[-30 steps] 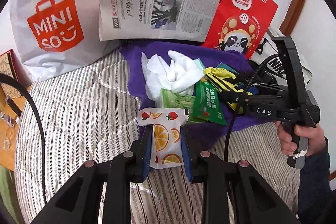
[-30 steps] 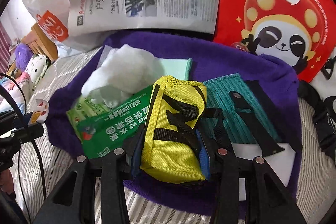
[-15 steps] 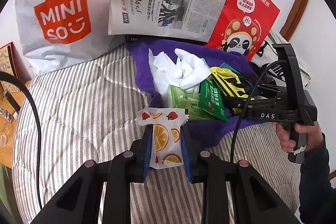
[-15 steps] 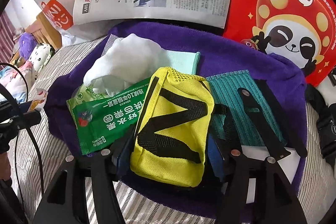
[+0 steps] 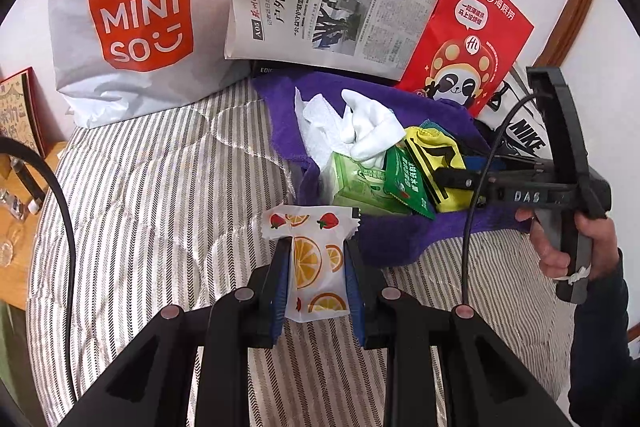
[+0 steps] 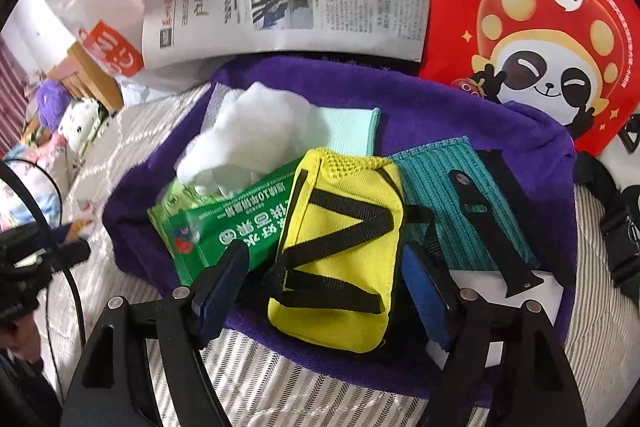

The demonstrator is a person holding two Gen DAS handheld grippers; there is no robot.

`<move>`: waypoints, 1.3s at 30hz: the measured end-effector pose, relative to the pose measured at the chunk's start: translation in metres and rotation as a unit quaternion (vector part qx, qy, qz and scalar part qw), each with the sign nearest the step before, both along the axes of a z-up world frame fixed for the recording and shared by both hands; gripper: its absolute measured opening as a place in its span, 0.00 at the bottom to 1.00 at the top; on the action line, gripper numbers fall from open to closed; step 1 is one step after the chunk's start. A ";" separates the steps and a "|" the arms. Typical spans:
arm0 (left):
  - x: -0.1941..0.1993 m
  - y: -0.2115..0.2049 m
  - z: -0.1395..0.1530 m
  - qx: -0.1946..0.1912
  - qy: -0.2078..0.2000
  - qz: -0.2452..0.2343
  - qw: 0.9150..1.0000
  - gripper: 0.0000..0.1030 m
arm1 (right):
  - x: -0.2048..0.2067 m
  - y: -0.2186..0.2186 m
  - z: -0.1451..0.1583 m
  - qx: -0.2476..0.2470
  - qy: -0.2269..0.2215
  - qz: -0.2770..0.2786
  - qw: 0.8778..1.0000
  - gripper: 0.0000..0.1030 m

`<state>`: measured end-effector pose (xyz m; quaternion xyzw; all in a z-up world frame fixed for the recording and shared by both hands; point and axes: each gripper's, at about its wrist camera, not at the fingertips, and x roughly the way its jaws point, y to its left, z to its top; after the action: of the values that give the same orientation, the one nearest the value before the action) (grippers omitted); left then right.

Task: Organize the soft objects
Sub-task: 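Open the right tool to release the yellow pouch on the towel, then lower the orange-print packet onto the towel and open the left tool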

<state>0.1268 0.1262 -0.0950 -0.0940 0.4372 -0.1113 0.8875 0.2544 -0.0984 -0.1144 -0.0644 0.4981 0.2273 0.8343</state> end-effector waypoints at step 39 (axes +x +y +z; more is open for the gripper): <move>0.146 -0.144 0.015 0.066 0.000 -0.097 0.993 0.25 | -0.083 -0.121 0.013 0.060 -0.132 -0.046 0.988 0.76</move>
<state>0.2732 -0.0181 -0.0802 0.0082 0.4506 -0.1680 0.8767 0.1716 -0.2195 -0.1010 -0.0206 0.3717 0.2076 0.9046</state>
